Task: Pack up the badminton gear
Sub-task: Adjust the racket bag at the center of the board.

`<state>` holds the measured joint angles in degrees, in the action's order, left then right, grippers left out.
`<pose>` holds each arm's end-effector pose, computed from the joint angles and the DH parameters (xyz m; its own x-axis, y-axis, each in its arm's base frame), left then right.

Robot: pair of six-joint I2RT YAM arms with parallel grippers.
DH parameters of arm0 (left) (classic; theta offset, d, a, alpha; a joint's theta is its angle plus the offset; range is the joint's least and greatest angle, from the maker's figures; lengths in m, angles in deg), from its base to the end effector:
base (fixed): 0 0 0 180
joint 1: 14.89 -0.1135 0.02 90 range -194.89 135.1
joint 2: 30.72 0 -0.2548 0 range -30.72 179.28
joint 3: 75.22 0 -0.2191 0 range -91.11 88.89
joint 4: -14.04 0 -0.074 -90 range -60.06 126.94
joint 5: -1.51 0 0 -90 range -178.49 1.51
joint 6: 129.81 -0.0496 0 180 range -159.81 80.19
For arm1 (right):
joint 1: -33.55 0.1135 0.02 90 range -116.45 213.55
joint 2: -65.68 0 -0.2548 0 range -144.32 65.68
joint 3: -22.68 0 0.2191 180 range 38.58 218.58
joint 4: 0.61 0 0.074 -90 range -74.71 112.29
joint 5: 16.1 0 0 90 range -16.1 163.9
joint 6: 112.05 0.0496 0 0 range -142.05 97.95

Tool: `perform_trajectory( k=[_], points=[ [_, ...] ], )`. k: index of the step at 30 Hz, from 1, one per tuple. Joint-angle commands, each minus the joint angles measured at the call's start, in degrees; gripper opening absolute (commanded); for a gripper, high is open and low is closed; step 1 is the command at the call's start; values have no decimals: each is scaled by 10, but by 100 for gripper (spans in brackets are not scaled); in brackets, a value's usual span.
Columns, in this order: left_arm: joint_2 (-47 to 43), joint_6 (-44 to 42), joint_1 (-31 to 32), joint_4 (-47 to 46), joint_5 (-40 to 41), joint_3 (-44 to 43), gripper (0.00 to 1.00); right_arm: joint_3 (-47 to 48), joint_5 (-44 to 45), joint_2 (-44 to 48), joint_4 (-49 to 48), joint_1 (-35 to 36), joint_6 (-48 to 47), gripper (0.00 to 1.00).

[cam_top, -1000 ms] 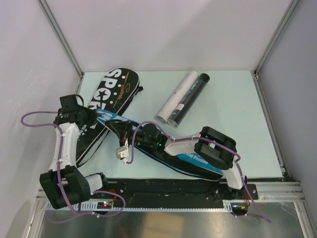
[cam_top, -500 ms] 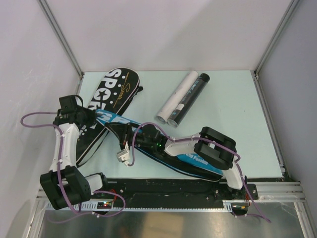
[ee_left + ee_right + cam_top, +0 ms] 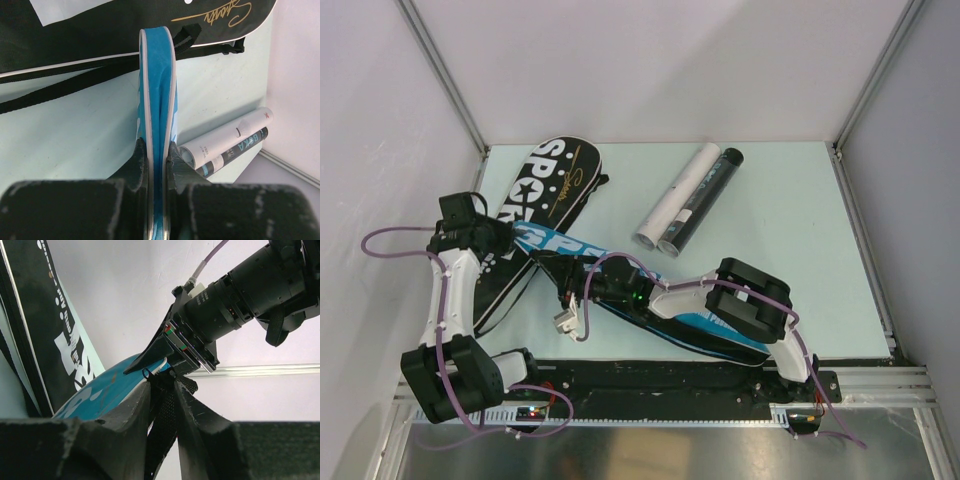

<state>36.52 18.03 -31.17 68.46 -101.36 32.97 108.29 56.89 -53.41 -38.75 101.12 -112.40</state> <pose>0.2130 0.0507 0.2724 -0.2759 -0.9403 -0.1991 -0.6932 0.3381 -0.6365 0.1574 0.4193 0.2252 0.9950 -0.0958 0.0299 0.0371 0.0745 -0.9965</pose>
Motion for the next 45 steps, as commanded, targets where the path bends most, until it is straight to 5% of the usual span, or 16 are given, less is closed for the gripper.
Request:
perform_trajectory(
  k=[1, 10, 14, 21, 32, 37, 45],
  points=[
    [-13, 16, -4, 25, -38, 2, 0, 18, -4, -10, -3, 4, -30, 32],
    [-5, 34, -4, 25, -49, 3, 0, 14, 52, -1, -11, 4, 22, 28],
    [-2, 35, -8, 26, -48, -2, 0, -10, 85, 50, 22, 12, 134, 29],
    [-13, 43, -15, 25, -44, 3, 0, 6, 153, 157, 189, 9, 440, 47],
    [-20, 56, -15, 25, -33, 10, 0, 51, 194, 119, 241, -23, 577, 47],
    [-21, 55, -16, 25, -26, 13, 0, 113, 202, 111, 300, -40, 638, 47],
    [-32, 57, -15, 26, -29, 16, 0, 315, 288, 54, 521, -62, 796, 43]
  ],
)
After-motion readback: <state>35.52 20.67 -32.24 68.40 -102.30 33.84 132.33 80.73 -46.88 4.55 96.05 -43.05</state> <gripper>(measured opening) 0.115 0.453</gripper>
